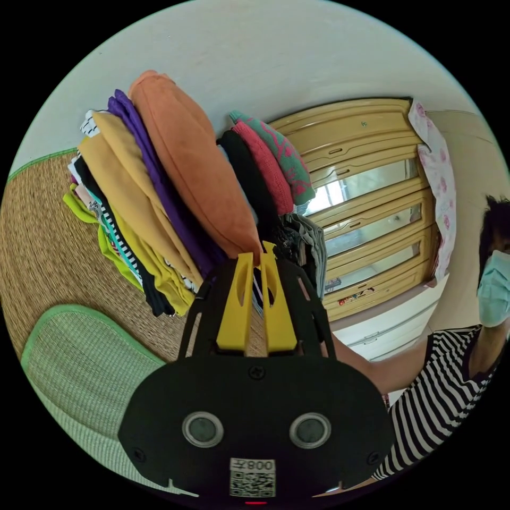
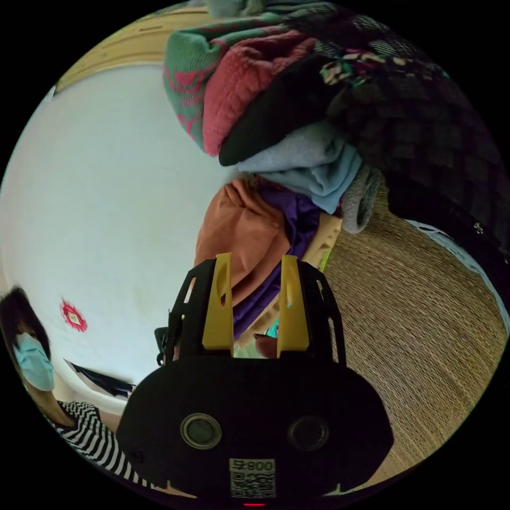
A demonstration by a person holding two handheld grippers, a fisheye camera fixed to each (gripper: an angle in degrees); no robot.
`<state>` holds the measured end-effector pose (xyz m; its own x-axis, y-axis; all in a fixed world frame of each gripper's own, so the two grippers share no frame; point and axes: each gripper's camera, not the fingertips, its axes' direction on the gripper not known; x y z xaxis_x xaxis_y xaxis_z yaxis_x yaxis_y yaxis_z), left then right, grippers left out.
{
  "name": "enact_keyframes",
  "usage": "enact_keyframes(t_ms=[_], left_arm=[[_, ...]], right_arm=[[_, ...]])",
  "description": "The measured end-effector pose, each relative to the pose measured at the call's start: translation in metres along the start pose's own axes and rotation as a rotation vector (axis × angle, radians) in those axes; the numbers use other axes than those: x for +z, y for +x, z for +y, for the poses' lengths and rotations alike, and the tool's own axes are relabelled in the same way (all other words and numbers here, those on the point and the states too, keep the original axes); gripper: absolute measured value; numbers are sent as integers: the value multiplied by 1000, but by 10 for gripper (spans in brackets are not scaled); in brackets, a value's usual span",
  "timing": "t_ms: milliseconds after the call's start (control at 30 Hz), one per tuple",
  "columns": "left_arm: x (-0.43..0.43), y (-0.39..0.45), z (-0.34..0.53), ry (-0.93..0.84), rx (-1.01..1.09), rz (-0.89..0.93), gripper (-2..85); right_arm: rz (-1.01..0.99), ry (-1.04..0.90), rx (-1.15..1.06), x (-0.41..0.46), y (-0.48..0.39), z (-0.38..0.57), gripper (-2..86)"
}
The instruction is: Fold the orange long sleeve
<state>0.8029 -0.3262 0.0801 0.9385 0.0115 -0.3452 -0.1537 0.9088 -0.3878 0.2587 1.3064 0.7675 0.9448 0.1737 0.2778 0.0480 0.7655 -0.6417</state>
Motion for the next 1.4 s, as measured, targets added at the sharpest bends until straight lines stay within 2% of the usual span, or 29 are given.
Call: enact_keyframes(t_ms=[133, 267, 433, 667, 867, 1167, 1267, 1400], left_arm=[[-4, -7, -12, -6, -11, 15, 25], [-6, -15, -21, -5, -21, 21, 25], [-9, -26, -36, -20, -22, 7, 25], [-16, -44, -50, -7, -16, 4, 24], [-35, -64, -58, 49, -8, 21, 22], [-80, -86, -49, 106, 67, 63, 21], [-97, -88, -24, 98, 101, 76, 20], [-125, -97, 51, 86, 75, 116, 21]], right_arm=[[68, 0, -7, 11, 2, -19, 123], [51, -18, 37, 27, 7, -34, 98], [89, -36, -8, 38, -22, -48, 52], [-75, -23, -104, 33, -85, -62, 31], [-268, -33, -212, 45, -178, -71, 28], [-540, -124, -395, 73, -366, -43, 25], [-625, -193, -484, 79, -442, -12, 24], [-716, -425, -596, 103, -550, 76, 23]])
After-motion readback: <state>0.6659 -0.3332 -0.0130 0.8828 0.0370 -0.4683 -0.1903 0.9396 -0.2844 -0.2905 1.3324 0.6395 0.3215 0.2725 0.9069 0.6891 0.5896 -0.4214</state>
